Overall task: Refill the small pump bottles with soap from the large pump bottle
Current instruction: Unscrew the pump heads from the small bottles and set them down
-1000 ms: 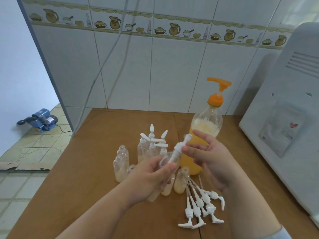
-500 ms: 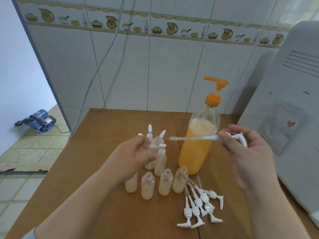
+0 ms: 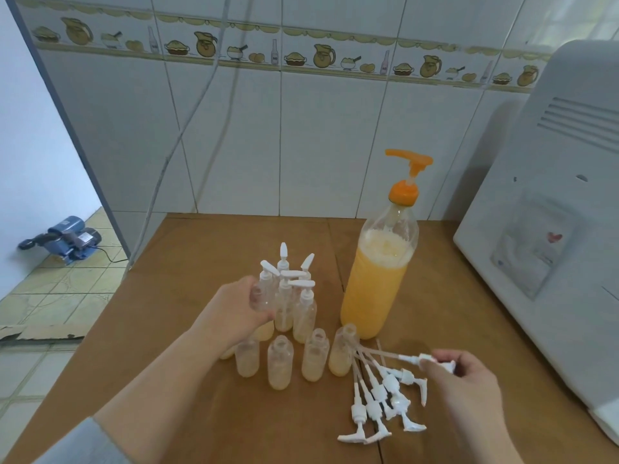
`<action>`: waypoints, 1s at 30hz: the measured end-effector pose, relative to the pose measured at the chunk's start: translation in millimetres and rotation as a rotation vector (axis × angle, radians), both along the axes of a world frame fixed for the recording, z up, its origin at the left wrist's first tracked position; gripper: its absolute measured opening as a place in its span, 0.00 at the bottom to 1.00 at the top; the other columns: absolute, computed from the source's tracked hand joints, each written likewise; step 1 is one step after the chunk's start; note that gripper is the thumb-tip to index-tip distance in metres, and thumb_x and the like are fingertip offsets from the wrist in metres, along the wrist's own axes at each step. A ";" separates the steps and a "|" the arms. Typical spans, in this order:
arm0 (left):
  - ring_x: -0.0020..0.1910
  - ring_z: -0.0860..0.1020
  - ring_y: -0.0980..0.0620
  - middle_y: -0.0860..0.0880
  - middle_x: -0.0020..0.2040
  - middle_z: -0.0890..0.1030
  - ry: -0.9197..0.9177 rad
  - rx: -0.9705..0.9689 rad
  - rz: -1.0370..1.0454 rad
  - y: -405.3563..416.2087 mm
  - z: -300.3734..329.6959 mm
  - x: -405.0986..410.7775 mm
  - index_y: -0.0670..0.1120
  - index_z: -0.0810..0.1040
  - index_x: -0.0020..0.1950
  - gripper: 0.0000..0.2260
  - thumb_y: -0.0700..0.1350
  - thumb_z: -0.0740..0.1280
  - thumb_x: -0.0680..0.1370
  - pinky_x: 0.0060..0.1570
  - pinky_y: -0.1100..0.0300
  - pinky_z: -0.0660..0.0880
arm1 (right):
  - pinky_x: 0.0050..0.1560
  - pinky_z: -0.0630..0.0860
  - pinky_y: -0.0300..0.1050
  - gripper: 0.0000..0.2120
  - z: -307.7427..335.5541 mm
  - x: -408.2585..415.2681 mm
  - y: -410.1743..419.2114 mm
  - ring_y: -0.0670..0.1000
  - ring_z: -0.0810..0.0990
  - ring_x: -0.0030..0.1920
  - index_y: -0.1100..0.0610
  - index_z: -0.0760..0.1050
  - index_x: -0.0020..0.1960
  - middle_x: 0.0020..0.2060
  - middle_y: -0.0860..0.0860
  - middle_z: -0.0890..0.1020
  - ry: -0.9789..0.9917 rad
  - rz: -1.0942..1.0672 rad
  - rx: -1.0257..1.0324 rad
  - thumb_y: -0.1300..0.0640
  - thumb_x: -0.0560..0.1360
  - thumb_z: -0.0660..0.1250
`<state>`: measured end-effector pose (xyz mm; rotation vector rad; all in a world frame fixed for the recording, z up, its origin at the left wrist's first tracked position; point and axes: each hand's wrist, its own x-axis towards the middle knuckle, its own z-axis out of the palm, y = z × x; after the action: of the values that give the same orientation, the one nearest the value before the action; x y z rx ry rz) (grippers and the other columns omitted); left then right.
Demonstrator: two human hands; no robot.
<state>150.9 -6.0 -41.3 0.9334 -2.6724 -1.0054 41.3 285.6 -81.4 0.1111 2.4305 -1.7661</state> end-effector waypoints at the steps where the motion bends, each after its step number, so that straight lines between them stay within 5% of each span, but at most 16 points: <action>1: 0.42 0.75 0.58 0.54 0.45 0.76 -0.049 0.005 0.003 -0.3 -1.3 -2.1 0.50 0.72 0.50 0.13 0.50 0.72 0.71 0.36 0.64 0.69 | 0.31 0.66 0.42 0.05 -7.0 2.4 -3.1 0.51 0.70 0.29 0.57 0.78 0.41 0.30 0.54 0.78 0.001 0.010 0.038 0.63 0.69 0.74; 5: 0.57 0.72 0.50 0.53 0.46 0.73 -0.175 -0.026 -0.011 -2.5 -11.5 -8.0 0.51 0.72 0.57 0.16 0.48 0.72 0.71 0.53 0.54 0.75 | 0.32 0.69 0.43 0.06 -35.1 10.7 -16.1 0.51 0.71 0.29 0.53 0.77 0.39 0.32 0.52 0.77 0.013 0.090 0.192 0.60 0.69 0.74; 8: 0.60 0.70 0.50 0.53 0.46 0.73 -0.198 -0.013 -0.020 -3.9 -17.6 -9.4 0.52 0.72 0.56 0.16 0.50 0.72 0.71 0.57 0.54 0.74 | 0.39 0.69 0.37 0.10 -47.4 18.3 -24.4 0.47 0.74 0.38 0.52 0.75 0.38 0.40 0.50 0.77 0.099 0.206 0.309 0.62 0.68 0.74; 13: 0.46 0.77 0.54 0.52 0.51 0.77 -0.080 -0.003 0.057 -12.6 -1.8 -10.0 0.49 0.73 0.56 0.10 0.49 0.65 0.77 0.47 0.59 0.76 | 0.40 0.67 0.26 0.17 -57.0 23.8 -29.6 0.42 0.74 0.43 0.46 0.71 0.38 0.40 0.42 0.74 0.335 0.393 0.402 0.64 0.66 0.76; 16: 0.47 0.77 0.52 0.50 0.51 0.76 -0.044 -0.080 0.094 -18.9 7.3 -20.2 0.46 0.72 0.60 0.11 0.44 0.63 0.78 0.46 0.59 0.75 | 0.44 0.67 0.24 0.21 -63.6 23.1 -32.2 0.44 0.76 0.42 0.44 0.71 0.38 0.41 0.41 0.75 0.425 0.436 0.421 0.65 0.64 0.77; 19: 0.48 0.76 0.51 0.48 0.53 0.76 -0.121 -0.111 0.055 -23.2 5.6 -36.8 0.44 0.70 0.62 0.15 0.44 0.66 0.76 0.46 0.60 0.74 | 0.45 0.67 0.23 0.23 -67.4 22.8 -34.3 0.42 0.76 0.42 0.42 0.71 0.38 0.41 0.40 0.75 0.462 0.428 0.420 0.66 0.62 0.79; 25: 0.36 0.72 0.56 0.49 0.44 0.75 -0.399 -0.095 0.040 -28.8 -3.0 -61.9 0.42 0.73 0.57 0.15 0.44 0.69 0.73 0.29 0.65 0.67 | 0.43 0.68 0.29 0.18 -61.5 23.7 -33.9 0.42 0.76 0.44 0.44 0.72 0.39 0.41 0.41 0.75 0.468 0.413 0.400 0.63 0.65 0.77; 30: 0.41 0.75 0.53 0.49 0.49 0.77 -0.465 -0.075 0.073 -29.2 -12.4 -66.9 0.45 0.74 0.60 0.17 0.47 0.71 0.73 0.38 0.62 0.72 | 0.43 0.69 0.31 0.14 -55.7 23.6 -30.9 0.42 0.75 0.47 0.44 0.73 0.40 0.42 0.41 0.76 0.430 0.410 0.391 0.61 0.68 0.75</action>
<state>84.0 -35.3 -53.8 1.3832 -2.9827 -0.7376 64.9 254.7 -137.1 -0.7447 2.7882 -1.2199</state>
